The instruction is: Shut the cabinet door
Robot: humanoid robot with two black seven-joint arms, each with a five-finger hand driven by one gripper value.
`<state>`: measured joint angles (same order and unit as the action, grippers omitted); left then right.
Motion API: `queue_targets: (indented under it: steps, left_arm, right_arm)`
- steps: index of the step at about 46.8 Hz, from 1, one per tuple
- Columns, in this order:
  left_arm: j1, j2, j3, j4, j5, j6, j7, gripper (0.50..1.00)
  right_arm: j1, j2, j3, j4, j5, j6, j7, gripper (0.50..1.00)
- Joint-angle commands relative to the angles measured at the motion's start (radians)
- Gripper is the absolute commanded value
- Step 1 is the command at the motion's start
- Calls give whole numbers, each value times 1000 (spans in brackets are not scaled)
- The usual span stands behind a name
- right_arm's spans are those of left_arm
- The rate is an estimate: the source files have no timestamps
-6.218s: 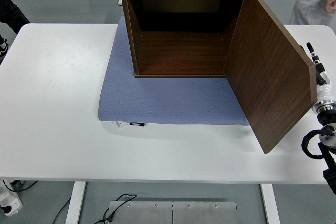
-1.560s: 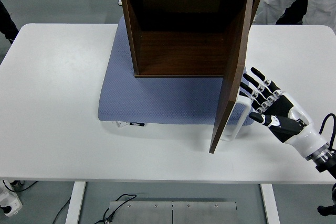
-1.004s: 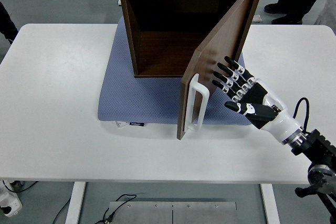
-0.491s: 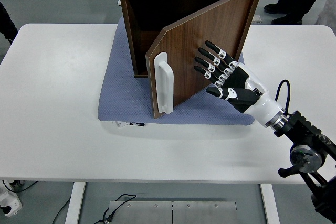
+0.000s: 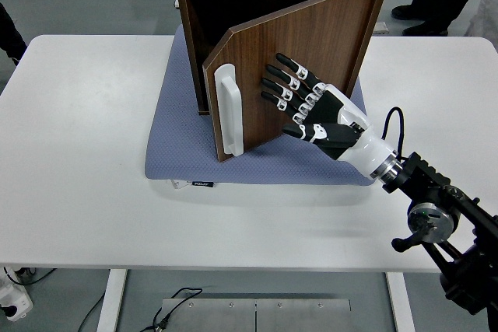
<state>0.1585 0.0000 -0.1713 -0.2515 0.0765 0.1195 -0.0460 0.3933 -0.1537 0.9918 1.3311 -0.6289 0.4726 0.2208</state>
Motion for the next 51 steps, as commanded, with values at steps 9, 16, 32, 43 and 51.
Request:
queue_targets:
  steps: [9,16,32,43,51]
  left_arm:
    - [-1,0,-1,0,0,0,0,1000]
    - [-1,0,-1,0,0,0,0,1000]
    - [1,0,-1,0,-1,0,0,1000]
    - [-1,0,-1,0,-1,0,0,1000]
    - [1,0,-1,0,-1,0,0,1000]
  right_arm:
    - [55,40,-10,-66,1,0,0,1000]
    - [85,69,-12,-107,1,0,-1,1000]
    - [151,123,-5,-202,9,-8,0,1000]
    - [194,146,-1,-250,35,-11,0,1000]
    - [225,154,2,-283,37,-11,0,1000]
